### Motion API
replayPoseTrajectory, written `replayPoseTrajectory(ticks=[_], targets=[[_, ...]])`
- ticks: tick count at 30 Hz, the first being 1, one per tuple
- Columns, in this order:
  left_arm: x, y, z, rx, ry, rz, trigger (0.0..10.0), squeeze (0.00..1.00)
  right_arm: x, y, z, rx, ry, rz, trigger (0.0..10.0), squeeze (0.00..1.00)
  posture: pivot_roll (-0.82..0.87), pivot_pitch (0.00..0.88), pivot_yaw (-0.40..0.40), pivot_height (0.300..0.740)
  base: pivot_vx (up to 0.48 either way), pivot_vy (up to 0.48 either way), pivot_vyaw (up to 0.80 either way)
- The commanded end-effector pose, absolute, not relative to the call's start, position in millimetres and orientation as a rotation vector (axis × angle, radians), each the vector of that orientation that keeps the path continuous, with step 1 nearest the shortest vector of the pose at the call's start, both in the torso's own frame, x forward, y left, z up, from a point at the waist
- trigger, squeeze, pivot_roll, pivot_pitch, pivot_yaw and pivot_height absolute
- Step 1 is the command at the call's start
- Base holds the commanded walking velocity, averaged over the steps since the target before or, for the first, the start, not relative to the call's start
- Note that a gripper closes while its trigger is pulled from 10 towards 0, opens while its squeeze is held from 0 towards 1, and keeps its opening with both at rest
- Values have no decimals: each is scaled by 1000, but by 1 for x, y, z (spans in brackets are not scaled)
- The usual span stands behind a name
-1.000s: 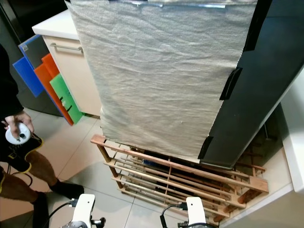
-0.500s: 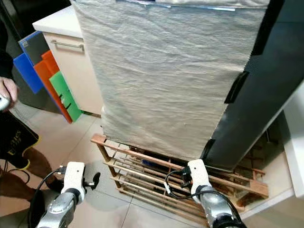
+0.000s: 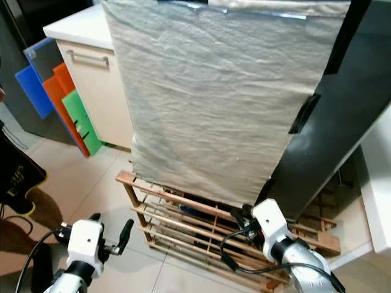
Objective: Clothes washing
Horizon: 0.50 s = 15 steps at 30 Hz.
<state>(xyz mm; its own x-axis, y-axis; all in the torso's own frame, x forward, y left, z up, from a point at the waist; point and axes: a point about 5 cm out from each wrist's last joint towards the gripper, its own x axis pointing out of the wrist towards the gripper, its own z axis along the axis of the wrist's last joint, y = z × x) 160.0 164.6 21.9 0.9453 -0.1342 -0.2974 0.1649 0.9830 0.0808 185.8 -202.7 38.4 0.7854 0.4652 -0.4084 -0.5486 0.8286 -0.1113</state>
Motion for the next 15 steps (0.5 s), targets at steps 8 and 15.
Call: replayPoseTrajectory(ticks=[8, 15], targets=[[173, 166, 62, 150, 172, -172, 10000, 1000, 197, -207, 81, -119, 223, 462, 10000, 1000, -28, 0, 17, 740, 0, 0, 0], [181, 164, 67, 178, 166, -146, 10000, 0, 198, -201, 84, -96, 207, 424, 10000, 1000, -25, 0, 11, 740, 0, 0, 0]])
